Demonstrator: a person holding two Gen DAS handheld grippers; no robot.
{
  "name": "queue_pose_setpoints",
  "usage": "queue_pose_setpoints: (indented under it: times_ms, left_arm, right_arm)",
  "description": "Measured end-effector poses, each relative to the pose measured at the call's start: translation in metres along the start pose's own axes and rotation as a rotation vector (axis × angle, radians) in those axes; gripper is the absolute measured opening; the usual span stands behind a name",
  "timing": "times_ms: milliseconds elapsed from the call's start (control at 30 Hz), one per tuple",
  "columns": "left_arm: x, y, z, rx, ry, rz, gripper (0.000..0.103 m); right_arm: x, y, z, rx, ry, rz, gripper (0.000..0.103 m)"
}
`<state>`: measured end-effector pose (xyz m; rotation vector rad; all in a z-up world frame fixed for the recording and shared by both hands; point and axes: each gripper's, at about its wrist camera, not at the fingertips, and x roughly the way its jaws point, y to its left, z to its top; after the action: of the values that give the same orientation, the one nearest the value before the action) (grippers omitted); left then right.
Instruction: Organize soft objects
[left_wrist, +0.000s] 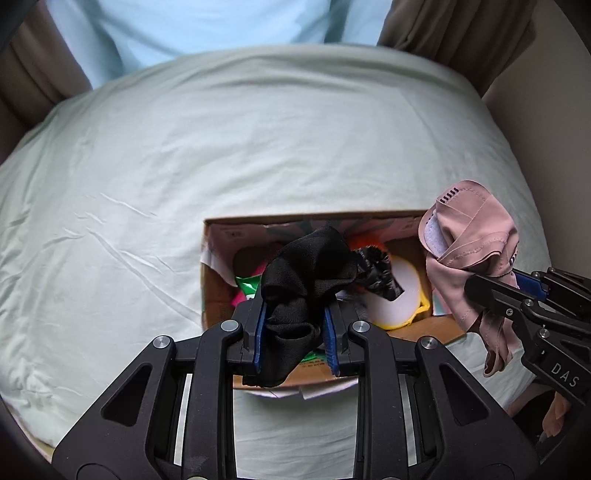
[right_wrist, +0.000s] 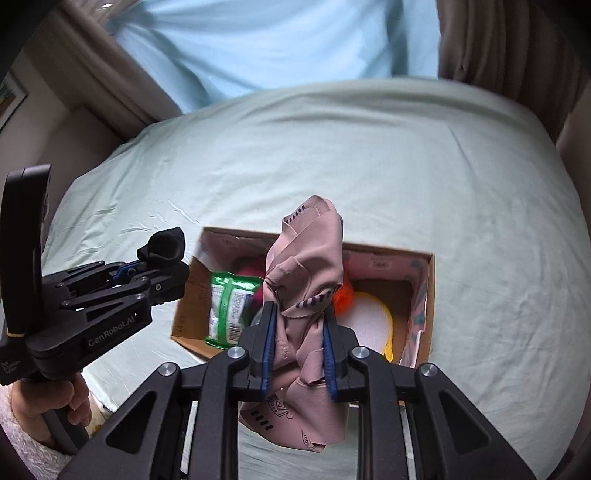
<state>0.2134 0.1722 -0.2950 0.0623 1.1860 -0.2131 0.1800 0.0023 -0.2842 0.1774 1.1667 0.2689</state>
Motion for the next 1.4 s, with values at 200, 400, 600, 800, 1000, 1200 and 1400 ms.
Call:
queue_pose_setpoints:
  times_ms: [200,400,600,800,1000,1200,1400]
  left_arm:
    - [0.058,0.0,0.007,0.011,0.113,-0.035,0.022]
    - [0.087,-0.02,0.013,0.057,0.176,-0.054,0.023]
    - [0.104,-0.029,0.008,0.072,0.238,-0.058,0.103]
    - [0.106,-0.021,-0.005,0.06,0.256,-0.016,0.103]
    - [0.086,-0.012,-0.01,0.039,0.227,0.008,0.103]
    - [0.049,-0.009,-0.013,0.02,0.175,0.026,0.103]
    - [-0.02,-0.015,-0.011,0.006,0.059,0.054,0.103]
  right_arm:
    - [0.036,-0.037,0.002,0.177,0.084,-0.029,0.02]
    - [0.057,-0.055,0.007,0.248,0.135,-0.041,0.02]
    - [0.077,-0.066,0.006,0.318,0.197,-0.063,0.096]
    - [0.069,-0.068,0.001,0.335,0.191,-0.086,0.099]
    - [0.049,-0.062,0.0,0.314,0.152,-0.087,0.099]
    - [0.014,-0.049,-0.001,0.273,0.099,-0.08,0.099]
    - [-0.053,-0.028,0.006,0.169,-0.012,-0.111,0.099]
